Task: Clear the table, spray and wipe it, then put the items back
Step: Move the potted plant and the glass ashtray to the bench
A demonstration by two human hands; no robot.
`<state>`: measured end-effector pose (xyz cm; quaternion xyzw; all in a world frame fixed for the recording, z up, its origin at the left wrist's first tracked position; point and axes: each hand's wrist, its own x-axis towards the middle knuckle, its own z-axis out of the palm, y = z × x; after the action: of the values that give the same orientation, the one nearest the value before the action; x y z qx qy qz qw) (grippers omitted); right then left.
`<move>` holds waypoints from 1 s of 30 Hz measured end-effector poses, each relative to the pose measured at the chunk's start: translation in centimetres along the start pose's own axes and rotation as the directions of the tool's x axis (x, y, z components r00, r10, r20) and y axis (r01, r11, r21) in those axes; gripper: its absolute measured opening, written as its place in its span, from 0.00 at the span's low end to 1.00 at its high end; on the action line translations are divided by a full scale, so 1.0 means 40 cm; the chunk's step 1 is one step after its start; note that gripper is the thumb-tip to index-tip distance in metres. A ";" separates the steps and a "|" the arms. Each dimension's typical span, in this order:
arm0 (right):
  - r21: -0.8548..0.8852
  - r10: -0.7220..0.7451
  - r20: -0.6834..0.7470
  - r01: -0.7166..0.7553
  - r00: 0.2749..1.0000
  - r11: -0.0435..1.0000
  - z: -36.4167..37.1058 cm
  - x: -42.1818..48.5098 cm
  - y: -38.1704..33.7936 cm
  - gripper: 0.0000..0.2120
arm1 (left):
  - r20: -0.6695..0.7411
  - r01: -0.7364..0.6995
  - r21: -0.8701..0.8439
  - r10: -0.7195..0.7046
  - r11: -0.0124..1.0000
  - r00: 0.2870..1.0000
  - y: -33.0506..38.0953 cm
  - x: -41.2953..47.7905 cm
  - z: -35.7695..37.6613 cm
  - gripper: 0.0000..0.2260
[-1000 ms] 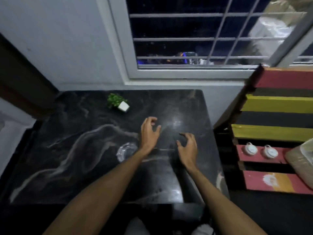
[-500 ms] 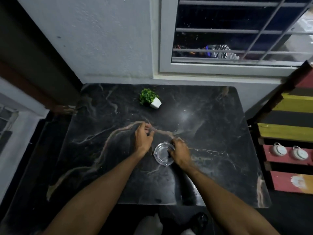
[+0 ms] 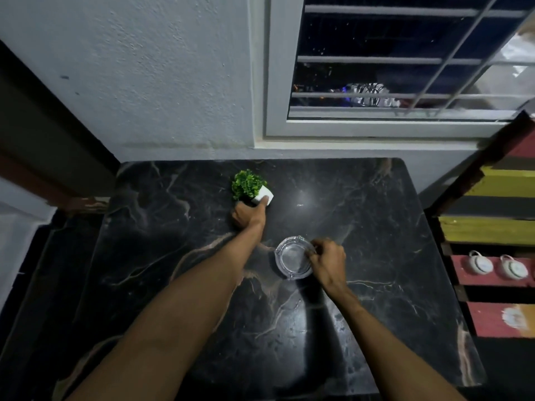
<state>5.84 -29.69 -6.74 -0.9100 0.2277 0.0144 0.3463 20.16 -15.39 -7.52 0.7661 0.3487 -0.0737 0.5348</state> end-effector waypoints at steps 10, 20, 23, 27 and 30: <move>0.044 0.131 -0.084 -0.128 0.988 0.991 -0.061 0.044 0.038 0.04 | 0.044 0.003 -0.015 -0.002 1.000 0.999 0.050 0.040 0.076 0.30; 0.138 0.291 -0.227 -0.266 0.929 0.954 -0.279 0.011 0.172 0.02 | 0.316 -0.431 0.018 0.404 0.902 0.859 0.007 -0.241 0.101 0.23; 0.175 0.350 -0.290 -0.310 0.891 0.934 -0.383 -0.016 0.269 0.03 | 0.389 -0.537 0.014 0.490 0.844 0.780 -0.005 -0.373 0.177 0.21; 0.241 0.439 -0.331 -0.375 0.835 0.895 -0.521 -0.051 0.438 0.04 | 0.483 -0.602 -0.031 0.539 0.798 0.690 -0.025 -0.551 0.313 0.20; 0.278 0.488 -0.357 -0.408 0.796 0.869 -0.631 -0.076 0.609 0.06 | 0.528 -0.637 -0.039 0.557 0.770 0.641 -0.055 -0.700 0.444 0.21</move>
<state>-10.55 -60.52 -2.22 -0.7746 0.5061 -0.1191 0.3601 2.57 -43.19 -3.00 0.8277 -0.0860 -0.1188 0.5417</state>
